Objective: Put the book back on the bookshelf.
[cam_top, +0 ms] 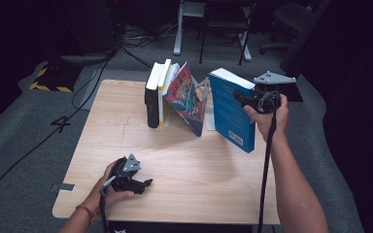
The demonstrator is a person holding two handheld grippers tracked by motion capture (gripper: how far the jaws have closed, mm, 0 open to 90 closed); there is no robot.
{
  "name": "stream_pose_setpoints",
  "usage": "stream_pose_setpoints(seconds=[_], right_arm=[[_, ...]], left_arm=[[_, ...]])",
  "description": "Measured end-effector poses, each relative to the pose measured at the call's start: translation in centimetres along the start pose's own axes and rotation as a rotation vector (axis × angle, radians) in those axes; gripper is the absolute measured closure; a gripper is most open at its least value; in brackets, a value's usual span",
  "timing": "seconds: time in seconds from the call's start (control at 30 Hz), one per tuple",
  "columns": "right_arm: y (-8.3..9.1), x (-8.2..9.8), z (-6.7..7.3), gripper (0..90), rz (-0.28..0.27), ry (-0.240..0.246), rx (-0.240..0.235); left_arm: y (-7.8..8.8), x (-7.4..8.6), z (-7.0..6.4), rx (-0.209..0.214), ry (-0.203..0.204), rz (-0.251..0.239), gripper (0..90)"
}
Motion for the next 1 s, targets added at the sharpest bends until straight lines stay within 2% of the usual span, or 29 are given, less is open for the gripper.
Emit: stream_pose_setpoints(seconds=[0.23, 0.6, 0.87, 1.0], right_arm=[[-1.5, -0.6, -0.4, 61.1, 0.003, -0.027, 0.018], [-4.2, -1.2, -2.3, 61.1, 0.006, -0.068, 0.061], [-6.2, -1.5, -2.9, 61.1, 0.008, -0.102, 0.074], [-7.2, -1.6, -2.7, 61.1, 0.016, -0.101, 0.079]], left_arm=[[0.0, 0.0, 0.0, 0.003, 0.0, 0.0, 16.5], [0.0, 0.0, -0.1, 0.007, -0.001, 0.0, 16.5], [0.0, 0.0, -0.1, 0.008, -0.001, 0.0, 16.5], [0.0, 0.0, -0.2, 0.01, -0.002, 0.001, 16.4]])
Point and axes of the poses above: each handheld gripper's, and its own axes: y roughly backward along the jaws, x roughly out of its underside, z roughly to its left, the point moved 10 cm from there along -y, roughly forward along the jaws, and after that the axes turned 4 degrees about -y, right-handed, at the moved point
